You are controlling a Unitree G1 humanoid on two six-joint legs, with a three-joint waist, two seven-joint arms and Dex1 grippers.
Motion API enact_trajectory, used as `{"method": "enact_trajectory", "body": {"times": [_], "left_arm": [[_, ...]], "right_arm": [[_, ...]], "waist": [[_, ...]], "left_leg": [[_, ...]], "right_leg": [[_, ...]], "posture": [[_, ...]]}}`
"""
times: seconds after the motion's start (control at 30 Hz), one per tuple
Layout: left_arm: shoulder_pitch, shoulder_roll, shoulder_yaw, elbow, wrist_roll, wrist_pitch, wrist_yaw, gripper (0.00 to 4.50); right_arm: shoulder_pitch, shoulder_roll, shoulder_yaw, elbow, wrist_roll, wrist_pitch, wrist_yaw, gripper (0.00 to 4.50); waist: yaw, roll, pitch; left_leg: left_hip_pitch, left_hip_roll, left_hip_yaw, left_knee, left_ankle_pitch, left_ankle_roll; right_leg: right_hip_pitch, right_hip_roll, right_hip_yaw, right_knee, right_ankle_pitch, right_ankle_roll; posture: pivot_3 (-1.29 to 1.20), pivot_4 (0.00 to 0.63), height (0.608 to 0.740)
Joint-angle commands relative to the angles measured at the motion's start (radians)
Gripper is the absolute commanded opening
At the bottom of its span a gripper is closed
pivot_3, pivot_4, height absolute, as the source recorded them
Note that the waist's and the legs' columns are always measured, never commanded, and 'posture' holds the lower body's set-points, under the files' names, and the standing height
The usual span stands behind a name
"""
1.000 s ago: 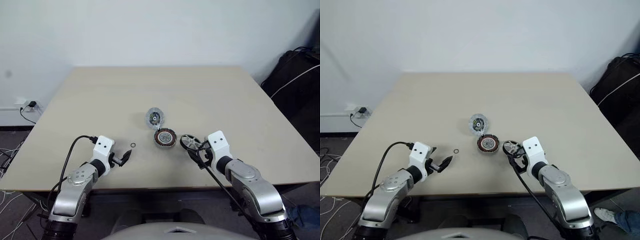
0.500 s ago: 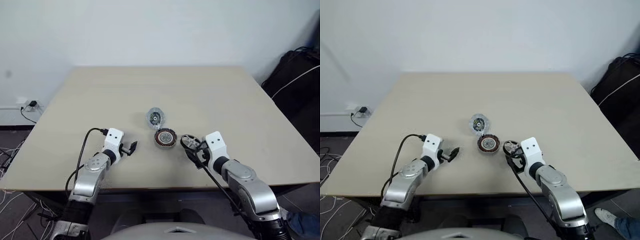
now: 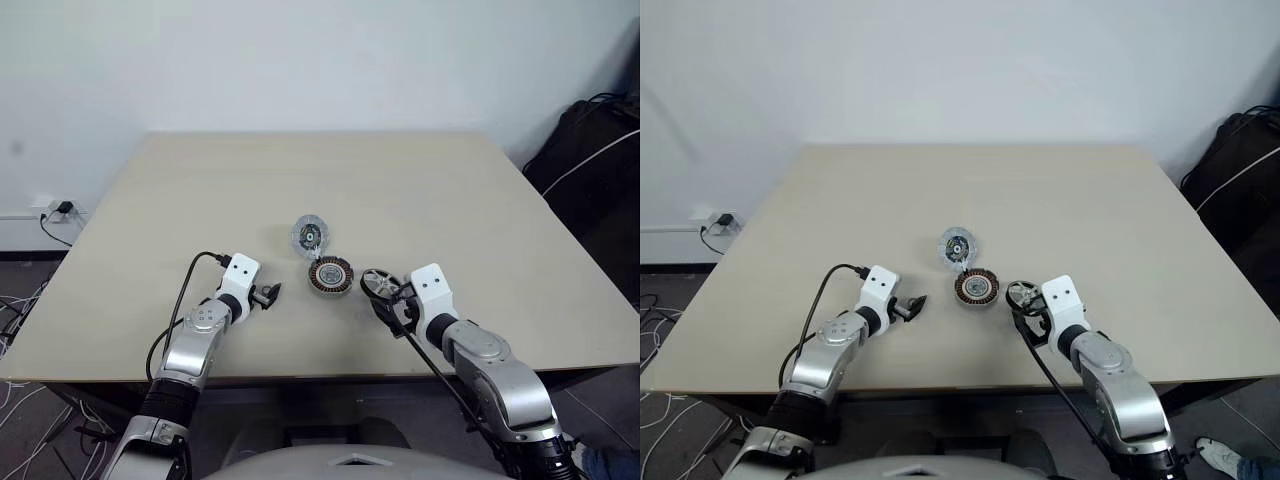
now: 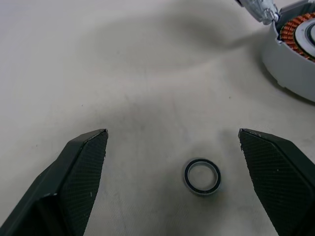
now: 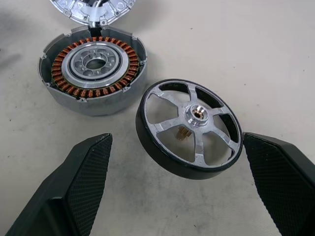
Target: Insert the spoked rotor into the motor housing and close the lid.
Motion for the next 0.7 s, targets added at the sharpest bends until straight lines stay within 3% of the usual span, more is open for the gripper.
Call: {"method": "enact_trajectory", "body": {"times": [0.03,0.57,0.7], "left_arm": [[-0.020,0.008,-0.004,-0.010,0.017,0.011,0.002,4.47],[0.011,0.005,-0.010,-0.006,0.045,0.085,0.023,4.47],[0.011,0.005,-0.005,-0.009,0.039,0.091,0.024,3.59]], "right_arm": [[-0.010,0.006,-0.018,-0.026,-0.003,-0.026,-0.009,4.49],[-0.026,0.012,-0.002,-0.011,-0.008,-0.035,-0.005,4.49],[-0.028,0.014,-0.003,-0.009,-0.010,-0.036,-0.009,4.50]], "waist": [[0.000,0.000,0.000],[-0.001,0.000,-0.001],[-0.002,-0.001,-0.001]], "left_leg": [[0.000,0.000,0.000,0.000,0.000,0.000],[0.003,0.000,0.000,0.000,0.000,0.000],[0.004,0.000,0.000,0.000,0.000,0.000]], "right_leg": [[0.000,0.000,0.000,0.000,0.000,0.000],[0.001,0.000,0.000,0.000,0.000,0.000],[0.000,0.000,0.000,0.000,0.000,0.000]], "posture": [[0.00,0.000,0.740],[0.00,0.000,0.740],[0.00,0.000,0.740]]}}
